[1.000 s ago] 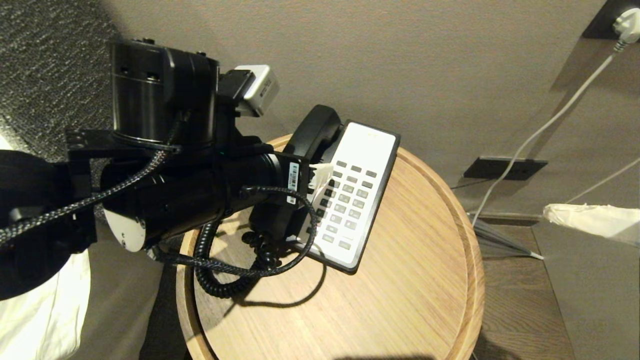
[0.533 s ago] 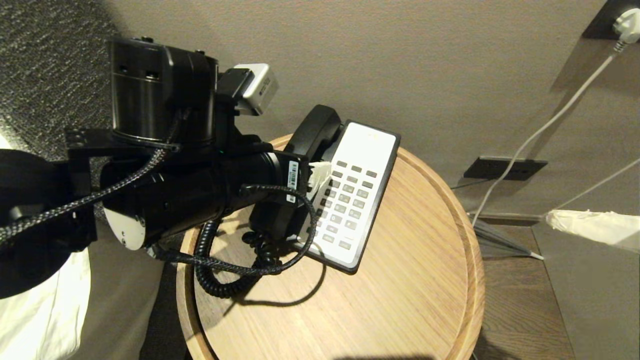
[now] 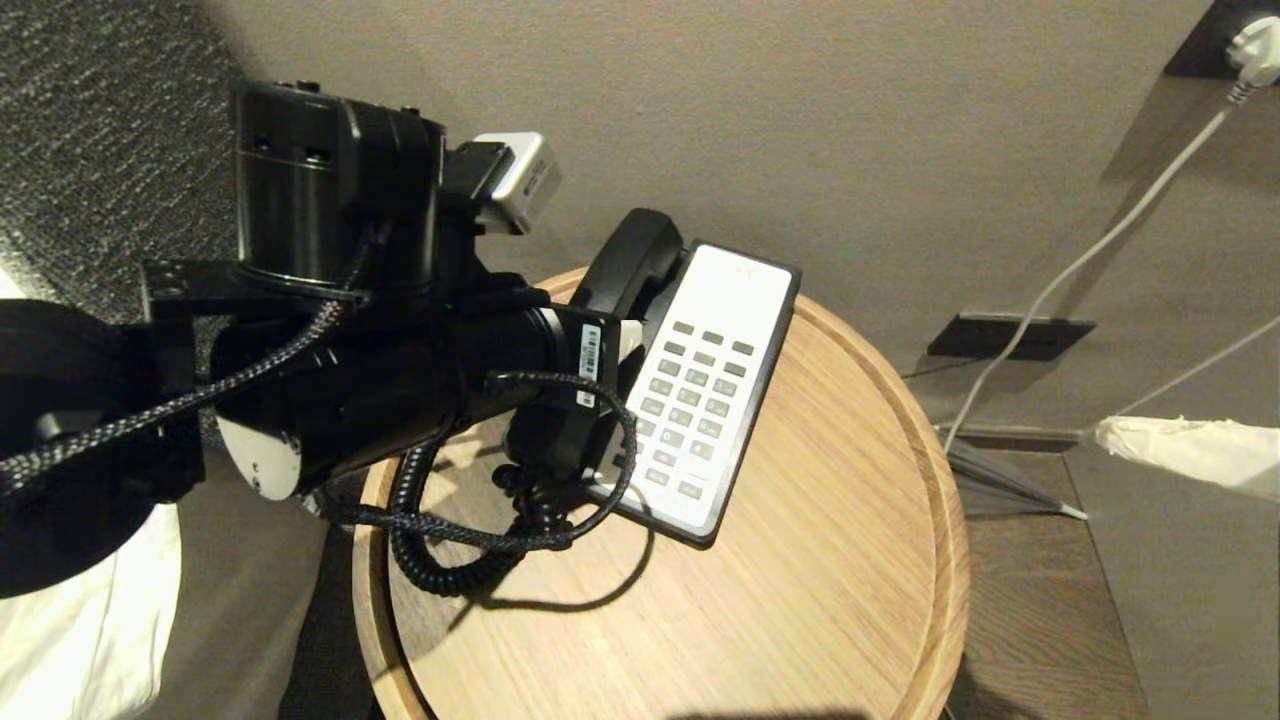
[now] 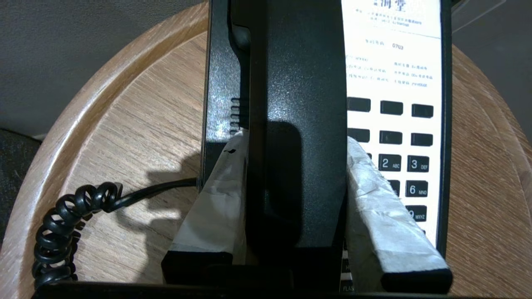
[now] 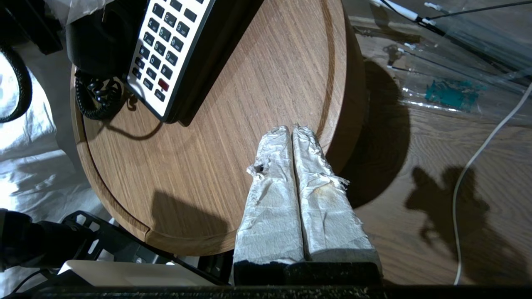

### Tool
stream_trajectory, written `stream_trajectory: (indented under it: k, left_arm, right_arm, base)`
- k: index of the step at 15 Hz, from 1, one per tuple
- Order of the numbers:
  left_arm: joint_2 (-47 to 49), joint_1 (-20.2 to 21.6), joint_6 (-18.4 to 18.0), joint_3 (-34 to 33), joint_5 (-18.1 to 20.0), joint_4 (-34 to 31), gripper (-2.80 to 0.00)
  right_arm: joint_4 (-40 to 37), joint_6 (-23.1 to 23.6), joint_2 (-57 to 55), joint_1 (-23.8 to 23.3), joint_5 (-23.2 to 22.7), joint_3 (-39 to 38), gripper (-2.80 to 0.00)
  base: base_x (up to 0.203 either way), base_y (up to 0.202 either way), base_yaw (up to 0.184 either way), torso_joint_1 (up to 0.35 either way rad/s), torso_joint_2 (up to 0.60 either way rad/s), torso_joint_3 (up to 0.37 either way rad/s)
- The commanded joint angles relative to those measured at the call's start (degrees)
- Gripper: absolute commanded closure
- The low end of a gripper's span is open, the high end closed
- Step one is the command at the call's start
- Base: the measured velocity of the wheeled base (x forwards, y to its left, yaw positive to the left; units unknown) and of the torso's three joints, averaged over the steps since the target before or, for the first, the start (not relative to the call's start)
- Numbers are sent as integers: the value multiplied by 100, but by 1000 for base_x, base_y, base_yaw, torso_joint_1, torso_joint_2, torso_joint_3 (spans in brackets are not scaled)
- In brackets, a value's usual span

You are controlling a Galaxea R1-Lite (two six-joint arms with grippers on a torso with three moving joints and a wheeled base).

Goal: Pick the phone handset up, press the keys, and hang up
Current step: Put the handset back

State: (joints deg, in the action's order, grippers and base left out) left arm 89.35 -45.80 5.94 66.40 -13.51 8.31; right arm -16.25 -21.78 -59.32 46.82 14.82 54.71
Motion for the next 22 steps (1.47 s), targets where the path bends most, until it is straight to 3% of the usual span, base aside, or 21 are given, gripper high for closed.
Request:
stream_trajectory:
  k: [1,14,15,22]
  left_arm:
    - [21,1,-5,32,-12,4,0]
    - [259,18,12,145,-3,127,0]
    - [259,18,8,128,6,127,-280]
    - [-20,18,29,293,-32,115,-280]
  right_arm:
    - [-2,-11,-8,2,3,3,0]
    - [-10,-11,17,2,-102,-39,0]
    - [-1,-11,17,2,-102,-43,0]
    - [-10,-11,52,2,-111,-110,0]
  base:
    - [0,0,0,0,0,0]
    - [0,0,0,0,0,0]
    - [0,0,0,0,0,0]
    - [0,0,0,0,0,0]
